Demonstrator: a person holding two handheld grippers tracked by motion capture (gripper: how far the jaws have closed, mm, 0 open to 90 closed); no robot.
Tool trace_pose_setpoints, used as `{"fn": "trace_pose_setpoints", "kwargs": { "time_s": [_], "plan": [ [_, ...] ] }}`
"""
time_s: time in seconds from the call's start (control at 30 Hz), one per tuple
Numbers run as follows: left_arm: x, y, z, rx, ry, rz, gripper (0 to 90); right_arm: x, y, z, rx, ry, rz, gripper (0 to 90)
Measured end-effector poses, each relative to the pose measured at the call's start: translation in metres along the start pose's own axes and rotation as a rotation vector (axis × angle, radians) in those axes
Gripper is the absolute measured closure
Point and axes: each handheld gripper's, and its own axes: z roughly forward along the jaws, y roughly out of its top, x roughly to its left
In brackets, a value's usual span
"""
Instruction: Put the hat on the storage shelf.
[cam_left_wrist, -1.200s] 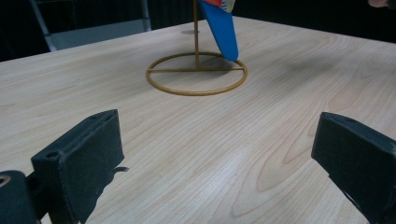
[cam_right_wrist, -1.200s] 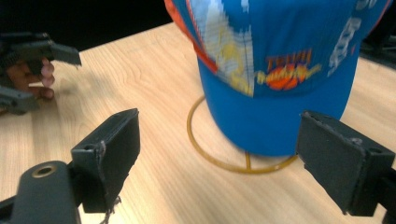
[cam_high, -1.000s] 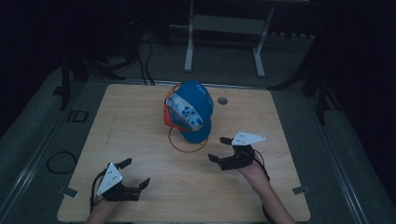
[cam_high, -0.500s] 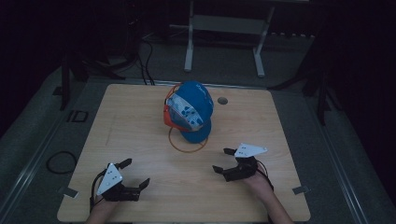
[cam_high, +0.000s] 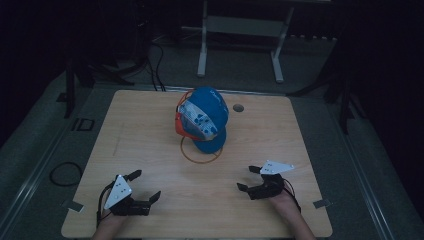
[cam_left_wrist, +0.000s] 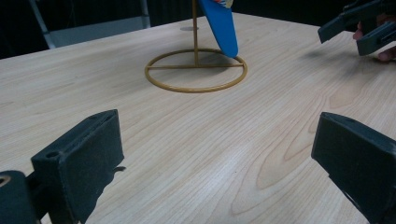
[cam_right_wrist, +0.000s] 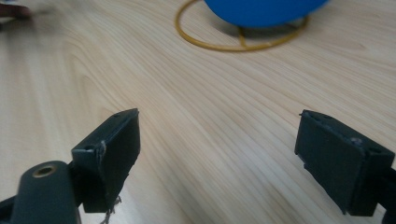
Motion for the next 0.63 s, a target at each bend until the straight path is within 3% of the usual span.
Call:
{"fn": "trace_pose_setpoints", "kwargs": {
  "time_s": [0.2, 0.63],
  "plan": [
    [0.001, 0.0, -0.001, -0.005, 0.001, -0.002, 2.5, -0.009, -0.008, -0.004, 0.017, -0.052, -0.01, 14.1],
    [0.002, 0.001, -0.003, -0.011, 0.006, -0.004, 2.4, -0.023, -0.015, -0.013, 0.013, -0.077, 0.014, 14.2]
  ]
}}
